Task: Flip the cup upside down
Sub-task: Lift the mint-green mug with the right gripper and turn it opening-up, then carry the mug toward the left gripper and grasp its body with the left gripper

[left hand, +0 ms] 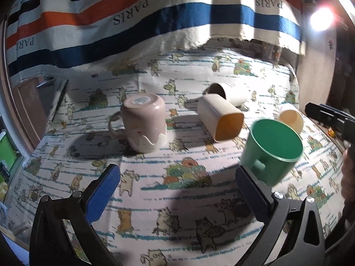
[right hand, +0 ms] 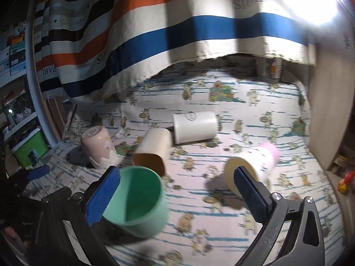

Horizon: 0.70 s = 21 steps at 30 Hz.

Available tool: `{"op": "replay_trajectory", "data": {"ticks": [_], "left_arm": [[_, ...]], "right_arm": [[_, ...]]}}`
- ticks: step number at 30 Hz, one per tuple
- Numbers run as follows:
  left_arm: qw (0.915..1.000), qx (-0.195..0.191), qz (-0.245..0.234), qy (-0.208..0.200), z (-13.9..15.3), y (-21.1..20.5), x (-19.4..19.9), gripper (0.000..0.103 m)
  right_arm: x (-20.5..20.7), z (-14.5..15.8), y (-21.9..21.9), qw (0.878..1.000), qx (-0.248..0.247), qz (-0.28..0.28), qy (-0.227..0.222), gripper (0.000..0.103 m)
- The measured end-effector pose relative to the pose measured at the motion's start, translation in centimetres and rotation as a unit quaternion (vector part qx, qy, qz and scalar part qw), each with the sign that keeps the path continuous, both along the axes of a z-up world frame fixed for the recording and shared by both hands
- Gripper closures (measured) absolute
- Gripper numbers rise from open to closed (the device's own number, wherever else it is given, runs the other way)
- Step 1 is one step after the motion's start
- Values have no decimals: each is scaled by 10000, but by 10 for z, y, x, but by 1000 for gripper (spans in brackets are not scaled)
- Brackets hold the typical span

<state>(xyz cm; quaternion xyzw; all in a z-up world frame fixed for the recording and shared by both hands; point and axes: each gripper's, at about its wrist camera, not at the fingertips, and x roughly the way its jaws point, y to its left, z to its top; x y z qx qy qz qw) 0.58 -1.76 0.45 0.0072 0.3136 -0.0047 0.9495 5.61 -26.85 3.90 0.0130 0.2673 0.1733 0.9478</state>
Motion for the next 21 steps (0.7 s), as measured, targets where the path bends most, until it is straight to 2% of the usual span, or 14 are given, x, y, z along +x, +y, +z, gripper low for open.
{"op": "replay_trajectory", "data": {"ticks": [4, 6, 9, 10, 13, 17, 21], "left_arm": [[9995, 69, -293, 94, -8, -15, -1, 0], [9988, 156, -461, 111, -8, -25, 0, 0], [9968, 166, -755, 180, -8, -39, 2, 0], [9961, 163, -847, 200, -8, -43, 2, 0], [9943, 274, -1010, 218, -9, -58, 3, 0], [9920, 314, -1189, 281, -9, -76, 13, 0], [9909, 266, -1259, 391, -10, -89, 26, 0]], "right_arm": [[-5, -12, -14, 9997, -227, -25, 114, 1], [-5, -23, -16, 9989, -426, -44, 214, 6], [-3, -38, -19, 9978, -541, -38, 392, 19], [-1, -41, -21, 9975, -543, -57, 445, 26], [6, -49, -22, 9974, -438, -23, 580, 41], [19, -52, -14, 9973, -377, 7, 626, 56], [30, -53, -6, 9968, -412, 138, 678, 66]]}}
